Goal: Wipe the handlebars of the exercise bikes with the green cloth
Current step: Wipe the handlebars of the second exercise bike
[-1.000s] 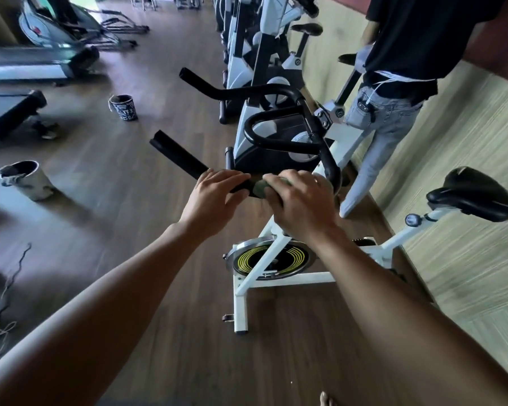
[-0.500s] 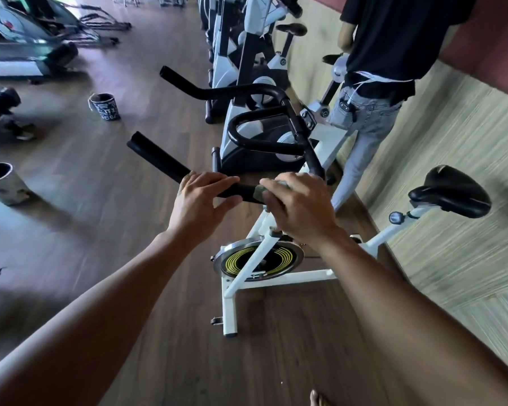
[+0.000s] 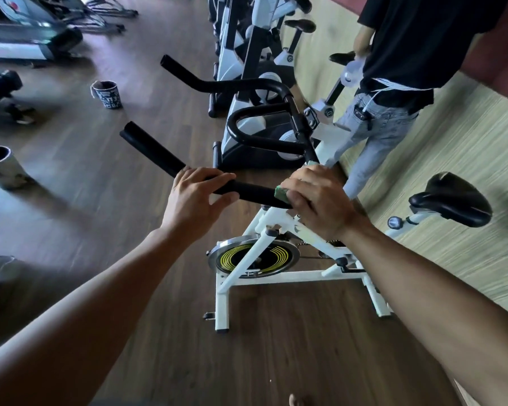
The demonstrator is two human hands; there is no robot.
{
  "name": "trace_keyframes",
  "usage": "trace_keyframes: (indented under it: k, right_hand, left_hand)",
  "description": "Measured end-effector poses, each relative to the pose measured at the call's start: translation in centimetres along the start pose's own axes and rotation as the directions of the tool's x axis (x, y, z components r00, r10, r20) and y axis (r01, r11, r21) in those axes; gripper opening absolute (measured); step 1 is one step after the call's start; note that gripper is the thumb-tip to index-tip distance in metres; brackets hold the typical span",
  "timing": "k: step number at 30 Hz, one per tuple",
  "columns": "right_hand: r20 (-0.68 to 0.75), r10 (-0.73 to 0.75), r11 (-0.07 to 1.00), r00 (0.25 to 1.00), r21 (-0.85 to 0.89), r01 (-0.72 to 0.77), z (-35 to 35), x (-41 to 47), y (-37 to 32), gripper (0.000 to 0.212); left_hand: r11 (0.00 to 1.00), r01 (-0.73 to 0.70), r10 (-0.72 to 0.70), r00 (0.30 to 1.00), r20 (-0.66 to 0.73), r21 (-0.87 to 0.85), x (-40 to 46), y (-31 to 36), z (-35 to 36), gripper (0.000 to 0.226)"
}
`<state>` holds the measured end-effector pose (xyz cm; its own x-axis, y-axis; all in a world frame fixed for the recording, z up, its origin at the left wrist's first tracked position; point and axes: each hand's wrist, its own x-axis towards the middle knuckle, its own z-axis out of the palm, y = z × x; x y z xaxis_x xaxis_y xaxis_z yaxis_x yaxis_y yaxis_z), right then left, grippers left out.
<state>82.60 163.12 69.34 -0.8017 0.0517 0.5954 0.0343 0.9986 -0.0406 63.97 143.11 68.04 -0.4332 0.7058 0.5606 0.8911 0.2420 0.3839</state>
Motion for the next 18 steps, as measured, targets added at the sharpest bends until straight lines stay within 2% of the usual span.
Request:
trace_keyframes:
  k: [4, 8, 11, 14, 18]
  right_hand:
    - [-0.107, 0.037, 0.999, 0.994, -0.024, -0.040, 1.8, -1.4, -1.5, 0.038]
    - [-0.038, -0.097, 0.995, 0.995, 0.022, 0.098, 1.0, -1.0, 1.6, 0.045]
    - [-0.051, -0.041, 0.994, 0.998, 0.100, 0.046, 0.3, -0.1, 3.6, 0.045]
    - [-0.134, -0.018, 0.996, 0.991, 0.087, 0.030, 1.5, -1.3, 1.4, 0.038]
    - [-0.099, -0.140, 0.987, 0.985, 0.068, 0.147, 1.4, -1.8, 1.5, 0.039]
  left_hand:
    - [1.000, 0.014, -0.014, 1.000, 0.007, 0.017, -0.1, 0.0, 0.2, 0.043]
    - [0.999, 0.035, -0.035, 0.999, -0.003, 0.007, 0.2, 0.5, 0.2, 0.049]
    - [0.997, 0.079, -0.079, 0.997, -0.008, 0.019, 0.1, 1.4, 0.4, 0.050]
    - [0.992, 0.122, -0.121, 0.992, -0.022, 0.032, -0.1, 2.0, 0.8, 0.050]
    - [0.990, 0.129, -0.129, 0.991, -0.023, 0.047, -0.1, 2.0, 1.0, 0.049]
